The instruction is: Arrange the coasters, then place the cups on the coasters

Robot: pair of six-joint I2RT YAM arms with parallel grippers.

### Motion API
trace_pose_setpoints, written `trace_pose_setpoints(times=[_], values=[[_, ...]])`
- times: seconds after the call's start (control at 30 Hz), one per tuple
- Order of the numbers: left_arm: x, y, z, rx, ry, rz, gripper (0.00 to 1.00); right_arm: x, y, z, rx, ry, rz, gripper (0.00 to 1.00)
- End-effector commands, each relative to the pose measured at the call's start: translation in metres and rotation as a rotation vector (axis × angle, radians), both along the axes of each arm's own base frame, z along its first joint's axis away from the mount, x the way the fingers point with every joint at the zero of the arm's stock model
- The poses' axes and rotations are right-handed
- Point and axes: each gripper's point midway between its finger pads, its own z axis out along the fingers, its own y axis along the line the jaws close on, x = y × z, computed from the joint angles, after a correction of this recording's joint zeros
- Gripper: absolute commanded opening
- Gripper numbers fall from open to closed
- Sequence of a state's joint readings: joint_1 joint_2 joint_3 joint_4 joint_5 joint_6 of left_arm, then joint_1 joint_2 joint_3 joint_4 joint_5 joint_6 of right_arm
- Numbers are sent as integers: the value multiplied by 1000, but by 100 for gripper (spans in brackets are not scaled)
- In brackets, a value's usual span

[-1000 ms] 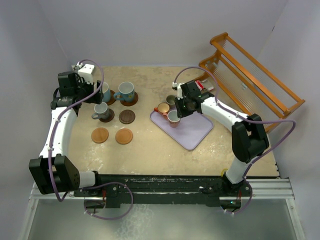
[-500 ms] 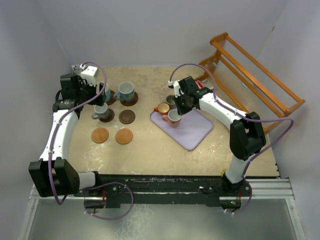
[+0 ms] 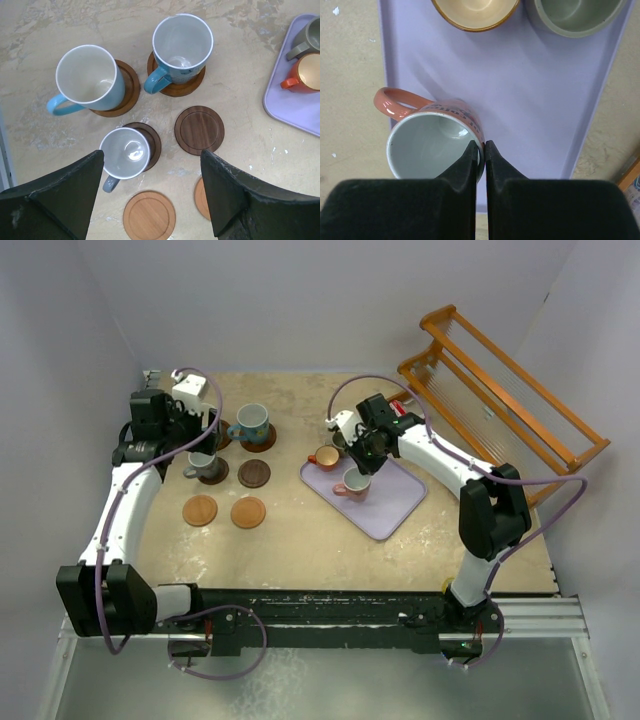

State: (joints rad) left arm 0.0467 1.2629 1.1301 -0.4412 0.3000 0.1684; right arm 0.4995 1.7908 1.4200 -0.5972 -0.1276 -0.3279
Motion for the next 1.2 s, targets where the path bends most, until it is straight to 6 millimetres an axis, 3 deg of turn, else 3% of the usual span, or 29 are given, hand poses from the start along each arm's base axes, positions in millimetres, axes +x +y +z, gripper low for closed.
trace_pose_setpoints(times=[0.0,0.27,0.6,0.8,1.17], values=[[0,-5,23,3,-88,-18,75,-13,9,2,11,21,172,5],[-7,-4,21,15,-93,-16,75,-16,7,-6,-3,27,237,18],[-11,-4,22,29,-101,-26,75,-18,-5,16,-2,-11,121,38],[-12,-4,23,30,-106,-30,75,-19,-25,27,-24,-32,-81,41],[-12,-6,25,33,-114,-37,75,-18,-25,6,-2,45,-256,38]])
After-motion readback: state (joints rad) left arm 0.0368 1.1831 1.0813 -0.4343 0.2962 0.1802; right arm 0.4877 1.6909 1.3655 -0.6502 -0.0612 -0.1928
